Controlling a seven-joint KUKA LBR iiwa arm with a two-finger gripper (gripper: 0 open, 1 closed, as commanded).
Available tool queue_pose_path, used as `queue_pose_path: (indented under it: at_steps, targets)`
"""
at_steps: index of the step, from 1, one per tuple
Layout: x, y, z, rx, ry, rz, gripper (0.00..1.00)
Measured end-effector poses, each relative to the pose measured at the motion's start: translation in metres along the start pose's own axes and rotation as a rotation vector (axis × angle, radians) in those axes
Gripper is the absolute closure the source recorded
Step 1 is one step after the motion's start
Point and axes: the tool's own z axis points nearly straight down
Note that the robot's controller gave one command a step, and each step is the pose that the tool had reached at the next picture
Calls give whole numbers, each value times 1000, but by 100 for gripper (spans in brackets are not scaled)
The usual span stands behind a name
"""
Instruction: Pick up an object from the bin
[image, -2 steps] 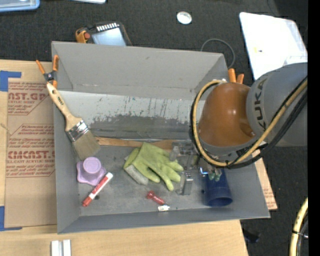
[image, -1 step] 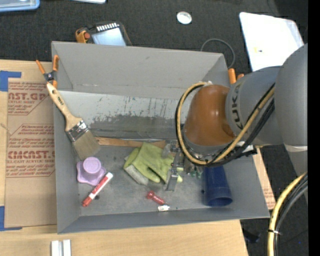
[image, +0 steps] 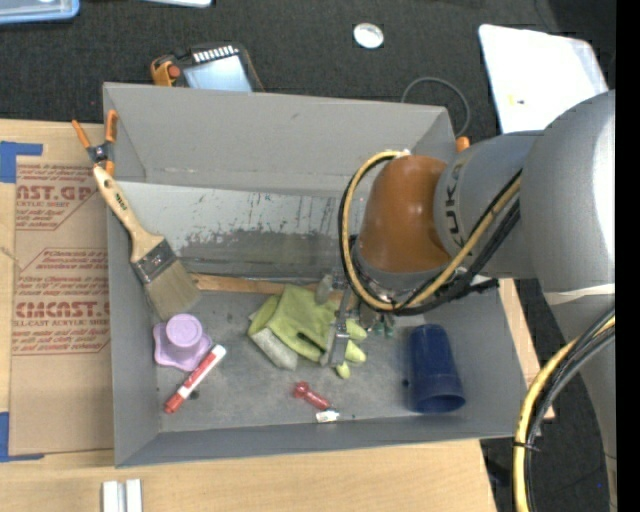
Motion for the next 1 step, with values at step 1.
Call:
queue_pose_path:
  at_steps: [1]
  targets:
    - [-16,3,6,-2,-4,426,100]
